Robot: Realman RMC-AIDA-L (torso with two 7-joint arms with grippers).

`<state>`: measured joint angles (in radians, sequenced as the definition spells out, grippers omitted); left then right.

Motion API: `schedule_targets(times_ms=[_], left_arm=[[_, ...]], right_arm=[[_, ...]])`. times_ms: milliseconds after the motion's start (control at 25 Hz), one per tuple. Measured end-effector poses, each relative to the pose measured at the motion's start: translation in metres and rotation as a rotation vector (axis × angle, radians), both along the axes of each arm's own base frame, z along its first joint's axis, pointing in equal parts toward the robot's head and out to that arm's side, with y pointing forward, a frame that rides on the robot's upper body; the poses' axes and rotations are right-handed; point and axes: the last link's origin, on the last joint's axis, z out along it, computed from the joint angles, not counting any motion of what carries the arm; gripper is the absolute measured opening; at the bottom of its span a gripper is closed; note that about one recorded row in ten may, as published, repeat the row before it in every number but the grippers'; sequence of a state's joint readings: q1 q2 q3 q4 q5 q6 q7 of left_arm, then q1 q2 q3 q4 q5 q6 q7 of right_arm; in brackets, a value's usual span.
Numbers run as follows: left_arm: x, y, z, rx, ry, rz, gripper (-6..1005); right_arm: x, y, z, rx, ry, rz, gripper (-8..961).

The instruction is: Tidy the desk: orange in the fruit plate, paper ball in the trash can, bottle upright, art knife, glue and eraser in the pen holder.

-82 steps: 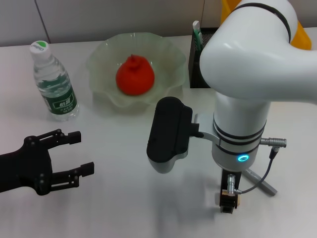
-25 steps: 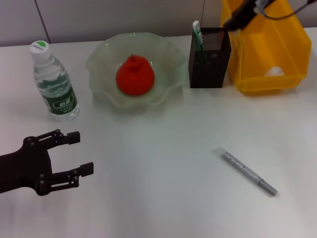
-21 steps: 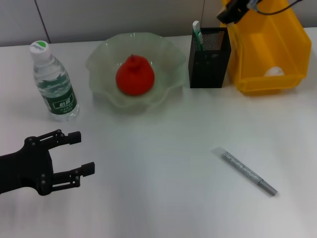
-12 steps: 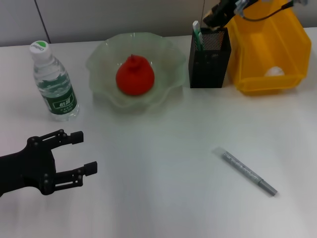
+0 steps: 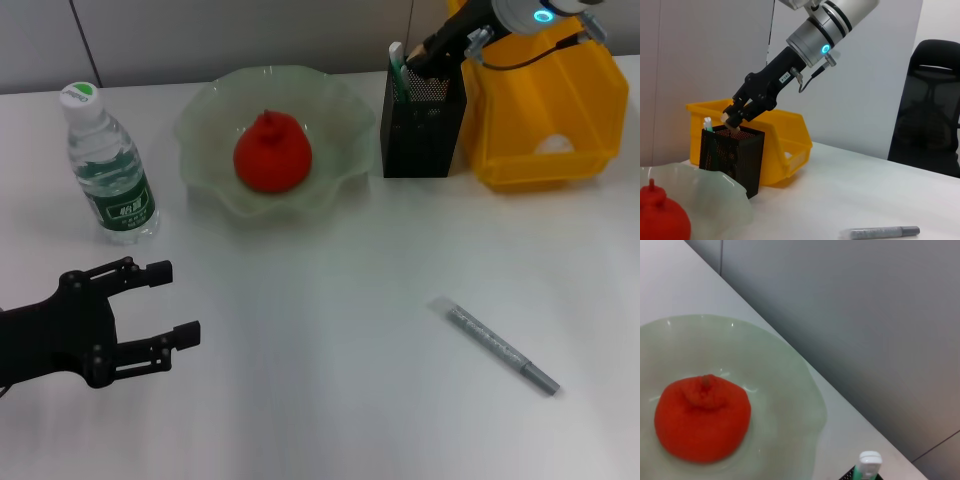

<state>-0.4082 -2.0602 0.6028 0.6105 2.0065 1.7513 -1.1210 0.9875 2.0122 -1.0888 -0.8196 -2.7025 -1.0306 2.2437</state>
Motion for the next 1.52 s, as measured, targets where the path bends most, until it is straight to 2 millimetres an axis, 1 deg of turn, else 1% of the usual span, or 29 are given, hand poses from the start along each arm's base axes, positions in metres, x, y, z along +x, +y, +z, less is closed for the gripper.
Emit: schedule_targets(times_ms=[280,440,480,520,600,680,800,880,960,1120,1280,1360,1440,1480,1520], left_arm=[[0.0,0.0,0.0,-0.004,-0.003,0.006,814],[0.0,0.001,0.0,-0.002,-0.002,0.009,815],[0.0,0.001,0.0,-0.002,-0.002,0.009,815],[0.0,0.001,0.0,-0.002,-0.002,0.009,815],[0.0,0.001,0.0,-0.001,-0.002,0.009,815],[0.0,0.001,0.0,-0.001,-0.003,0.008,815],[0.001,0.002,0.001,-0.002,-0.004,0.003,815],[0.001,0.002,0.001,-0.002,-0.004,0.003,815],[0.001,0.002,0.001,-0.002,-0.003,0.003,815],[0.001,0.003,0.002,0.002,0.003,0.0,815],[0.0,0.003,0.003,0.004,0.006,0.0,814],[0.0,0.003,0.003,0.004,0.006,-0.001,814],[0.0,0.003,0.003,0.005,0.007,-0.002,814],[0.0,0.003,0.003,0.005,0.007,-0.002,814],[0.0,0.003,0.003,0.005,0.007,-0.002,814]], right_arm=[[-0.001,-0.003,-0.002,0.002,0.015,-0.011,317],[-0.004,-0.005,0.001,-0.001,0.022,-0.023,490],[-0.01,-0.01,0.009,-0.001,0.031,-0.038,533],[-0.01,-0.01,0.009,-0.001,0.031,-0.038,539],[-0.019,-0.019,0.019,-0.002,0.032,-0.057,551],[-0.029,-0.032,0.029,-0.011,0.006,-0.088,563],[-0.04,-0.056,0.035,-0.059,-0.066,-0.166,581],[-0.046,-0.07,0.032,-0.104,-0.118,-0.197,580],[-0.047,-0.083,0.024,-0.158,-0.178,-0.231,580],[-0.042,-0.106,0.006,-0.255,-0.262,-0.312,578],[-0.037,-0.131,-0.013,-0.391,-0.286,-0.402,577],[-0.034,-0.134,-0.015,-0.406,-0.289,-0.421,576],[-0.027,-0.14,-0.02,-0.429,-0.296,-0.458,575],[-0.019,-0.143,-0.024,-0.435,-0.304,-0.488,575],[-0.019,-0.143,-0.024,-0.435,-0.304,-0.488,574]])
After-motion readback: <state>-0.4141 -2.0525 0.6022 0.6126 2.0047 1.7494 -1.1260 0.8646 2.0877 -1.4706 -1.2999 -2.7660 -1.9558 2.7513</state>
